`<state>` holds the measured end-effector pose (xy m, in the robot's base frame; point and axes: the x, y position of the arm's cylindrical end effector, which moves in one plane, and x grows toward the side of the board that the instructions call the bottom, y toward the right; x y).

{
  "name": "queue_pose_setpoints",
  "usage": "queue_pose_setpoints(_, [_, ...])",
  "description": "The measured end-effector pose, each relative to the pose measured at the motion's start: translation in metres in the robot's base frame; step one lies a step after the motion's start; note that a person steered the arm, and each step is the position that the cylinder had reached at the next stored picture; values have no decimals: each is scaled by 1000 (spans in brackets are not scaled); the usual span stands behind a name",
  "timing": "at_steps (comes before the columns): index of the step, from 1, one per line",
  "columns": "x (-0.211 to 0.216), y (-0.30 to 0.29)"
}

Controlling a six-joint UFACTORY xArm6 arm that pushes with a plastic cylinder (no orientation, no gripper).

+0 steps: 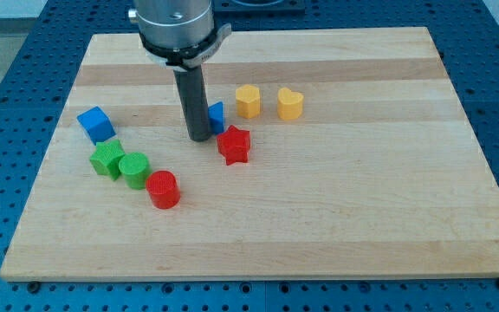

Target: Place the red star below the yellow hexagon vertically

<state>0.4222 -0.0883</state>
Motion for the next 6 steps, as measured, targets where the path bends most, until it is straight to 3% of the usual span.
queue_pose_setpoints(1, [-10,-1])
queue_pose_setpoints(4, [17,33])
queue_pose_setpoints(6, [-1,50])
